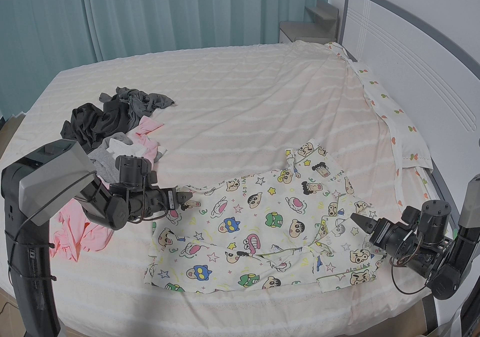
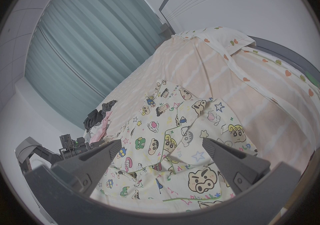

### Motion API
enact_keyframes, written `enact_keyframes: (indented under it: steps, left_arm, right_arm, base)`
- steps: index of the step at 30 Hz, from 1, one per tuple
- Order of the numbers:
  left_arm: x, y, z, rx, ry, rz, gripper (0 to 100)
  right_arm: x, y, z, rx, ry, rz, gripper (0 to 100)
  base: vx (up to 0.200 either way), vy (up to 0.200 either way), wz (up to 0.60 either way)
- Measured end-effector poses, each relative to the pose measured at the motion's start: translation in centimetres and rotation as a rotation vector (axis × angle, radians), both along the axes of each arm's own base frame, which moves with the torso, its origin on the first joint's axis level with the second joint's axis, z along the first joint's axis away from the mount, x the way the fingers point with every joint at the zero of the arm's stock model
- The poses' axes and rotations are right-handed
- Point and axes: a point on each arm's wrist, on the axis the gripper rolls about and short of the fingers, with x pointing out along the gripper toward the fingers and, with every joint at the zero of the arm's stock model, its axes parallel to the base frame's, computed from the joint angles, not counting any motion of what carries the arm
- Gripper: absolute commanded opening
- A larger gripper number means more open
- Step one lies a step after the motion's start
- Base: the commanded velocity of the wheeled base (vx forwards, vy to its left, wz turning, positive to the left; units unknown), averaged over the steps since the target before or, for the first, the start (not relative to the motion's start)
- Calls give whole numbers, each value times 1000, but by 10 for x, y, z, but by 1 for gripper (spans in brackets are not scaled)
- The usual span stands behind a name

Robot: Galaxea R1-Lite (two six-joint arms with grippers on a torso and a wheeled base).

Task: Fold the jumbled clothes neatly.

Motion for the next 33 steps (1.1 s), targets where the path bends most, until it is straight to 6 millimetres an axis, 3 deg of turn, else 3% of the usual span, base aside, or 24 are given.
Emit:
enact_keyframes:
  steps: [6,15,19,24,33]
  left_arm:
    - [-6,1,24,-23,7,4,100]
    - [-14,-15,29,-54,71,-48,100]
    - [-9,-19,32,-124,82,-9,100]
    - [4,-21,50,-225,39,58,100]
    - [23,-3,59,-59,-107,225,100]
  right_arm:
    - [0,0,0,-1,1,-1,100]
    - [0,0,0,-1,1,-3,100]
    - [0,0,0,-1,1,-4,100]
    - [0,0,0,-1,1,-3,100]
    - [0,0,0,-1,0,-3,100]
  base:
    - [0,0,0]
    - [0,0,0]
    - [0,0,0]
    - [0,0,0]
    - [0,0,0]
